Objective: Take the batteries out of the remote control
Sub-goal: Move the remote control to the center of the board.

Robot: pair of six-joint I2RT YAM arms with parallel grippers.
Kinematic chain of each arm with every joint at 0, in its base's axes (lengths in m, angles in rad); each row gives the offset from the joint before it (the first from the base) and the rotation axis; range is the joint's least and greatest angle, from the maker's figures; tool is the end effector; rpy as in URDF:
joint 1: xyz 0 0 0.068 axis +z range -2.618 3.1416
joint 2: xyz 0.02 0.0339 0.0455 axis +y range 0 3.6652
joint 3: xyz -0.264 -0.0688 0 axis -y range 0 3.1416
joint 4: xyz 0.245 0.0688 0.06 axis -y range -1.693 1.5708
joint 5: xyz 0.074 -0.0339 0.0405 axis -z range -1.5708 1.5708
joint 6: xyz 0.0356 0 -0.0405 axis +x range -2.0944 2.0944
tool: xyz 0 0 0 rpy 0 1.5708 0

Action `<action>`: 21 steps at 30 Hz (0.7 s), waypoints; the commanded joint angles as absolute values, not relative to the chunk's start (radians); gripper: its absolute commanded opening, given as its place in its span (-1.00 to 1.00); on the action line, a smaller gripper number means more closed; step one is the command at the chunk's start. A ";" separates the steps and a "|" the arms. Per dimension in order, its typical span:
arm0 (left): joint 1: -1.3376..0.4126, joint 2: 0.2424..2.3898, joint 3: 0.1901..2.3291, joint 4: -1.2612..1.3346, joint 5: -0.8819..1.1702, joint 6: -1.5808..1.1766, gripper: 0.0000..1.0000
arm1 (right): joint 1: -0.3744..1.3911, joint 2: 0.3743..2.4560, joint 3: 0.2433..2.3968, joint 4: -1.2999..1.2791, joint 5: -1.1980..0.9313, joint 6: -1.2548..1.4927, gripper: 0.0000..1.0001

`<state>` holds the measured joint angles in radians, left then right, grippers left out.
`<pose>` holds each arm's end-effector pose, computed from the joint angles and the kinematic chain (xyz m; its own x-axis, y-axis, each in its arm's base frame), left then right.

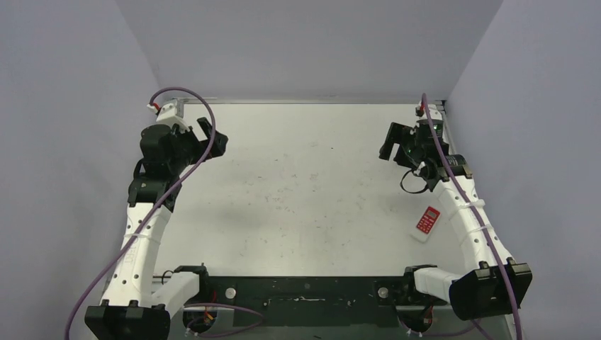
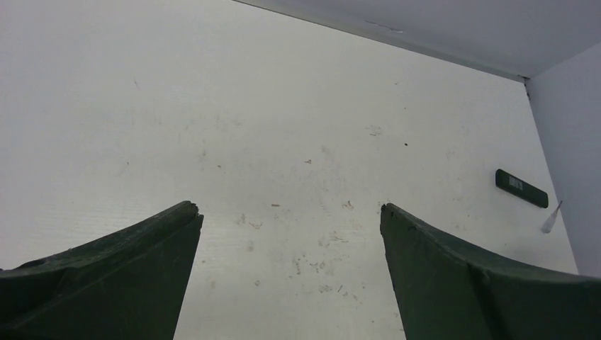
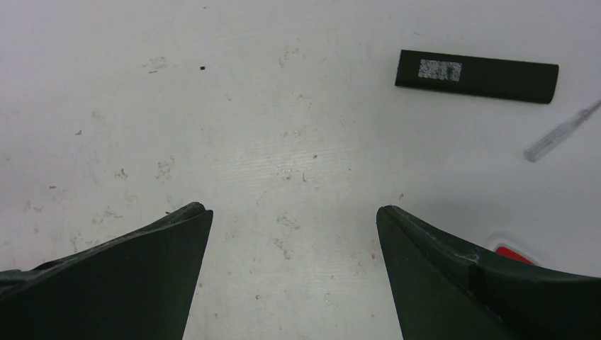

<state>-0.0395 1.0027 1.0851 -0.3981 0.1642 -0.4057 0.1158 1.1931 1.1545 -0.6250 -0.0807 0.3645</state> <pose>0.2205 -0.0145 0.3821 -0.3617 -0.3754 -0.8534 0.0560 0.9050 -0.4218 0.2540 0.0324 0.3420 -0.6352 0.2838 -0.7183 0.0516 0.9435 0.3272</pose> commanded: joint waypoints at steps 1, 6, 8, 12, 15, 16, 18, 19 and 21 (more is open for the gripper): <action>-0.035 1.006 1.099 -0.472 0.061 -0.351 0.93 | 0.122 1.198 1.141 -0.677 0.122 0.473 0.80; -0.026 0.974 1.083 -0.519 -0.071 -0.362 0.93 | 0.112 1.226 1.129 -0.825 0.342 0.492 0.80; -0.024 0.951 1.058 -0.519 -0.121 -0.383 0.93 | 0.109 1.228 1.103 -0.828 0.354 0.493 0.80; -0.009 0.925 1.016 -0.482 -0.051 -0.403 0.93 | 0.109 1.219 1.050 -0.796 0.336 0.539 0.80; -0.008 0.947 1.006 -0.476 0.032 -0.438 0.93 | 0.104 1.239 1.049 -0.808 0.368 0.600 0.80; -0.008 0.961 1.006 -0.480 0.061 -0.450 0.93 | 0.100 1.249 1.054 -0.815 0.374 0.615 0.80; -0.009 0.986 1.008 -0.496 0.114 -0.463 0.93 | 0.096 1.264 1.059 -0.829 0.373 0.643 0.80; -0.008 0.997 1.012 -0.507 0.132 -0.463 0.93 | 0.094 1.267 1.057 -0.829 0.368 0.647 0.80; -0.008 1.015 1.016 -0.530 0.150 -0.462 0.93 | 0.088 1.273 1.043 -0.829 0.378 0.655 0.80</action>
